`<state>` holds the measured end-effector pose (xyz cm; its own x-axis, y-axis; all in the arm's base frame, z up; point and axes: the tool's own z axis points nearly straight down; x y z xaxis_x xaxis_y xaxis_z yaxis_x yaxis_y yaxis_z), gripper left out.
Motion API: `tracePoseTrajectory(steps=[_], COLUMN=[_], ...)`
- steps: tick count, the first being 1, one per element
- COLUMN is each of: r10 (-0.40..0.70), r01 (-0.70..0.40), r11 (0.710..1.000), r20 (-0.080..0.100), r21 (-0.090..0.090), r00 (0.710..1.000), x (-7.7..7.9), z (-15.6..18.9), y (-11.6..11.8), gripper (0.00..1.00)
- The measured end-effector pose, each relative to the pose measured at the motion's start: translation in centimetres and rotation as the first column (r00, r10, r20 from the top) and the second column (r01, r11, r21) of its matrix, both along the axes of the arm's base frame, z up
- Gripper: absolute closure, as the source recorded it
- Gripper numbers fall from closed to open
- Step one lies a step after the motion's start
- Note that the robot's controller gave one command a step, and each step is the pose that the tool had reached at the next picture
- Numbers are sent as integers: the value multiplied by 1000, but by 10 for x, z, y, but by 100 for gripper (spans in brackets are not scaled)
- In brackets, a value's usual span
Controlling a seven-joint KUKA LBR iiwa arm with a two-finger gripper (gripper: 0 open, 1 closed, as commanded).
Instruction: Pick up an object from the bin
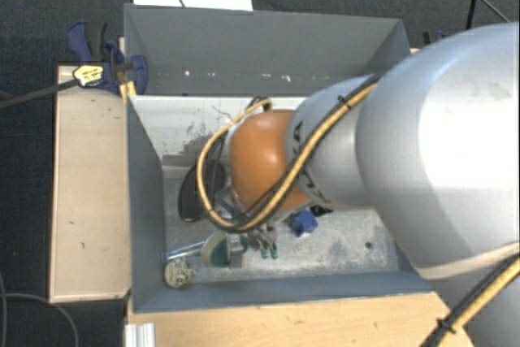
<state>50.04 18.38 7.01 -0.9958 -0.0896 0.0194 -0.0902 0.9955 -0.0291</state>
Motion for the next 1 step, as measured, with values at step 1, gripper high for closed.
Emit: tracePoseTrajectory(steps=[1], r10=[-9], r01=[8], r11=[999], r20=[27], r21=[35], r00=[1000], x=[11], z=[145], y=[18], gripper=[100])
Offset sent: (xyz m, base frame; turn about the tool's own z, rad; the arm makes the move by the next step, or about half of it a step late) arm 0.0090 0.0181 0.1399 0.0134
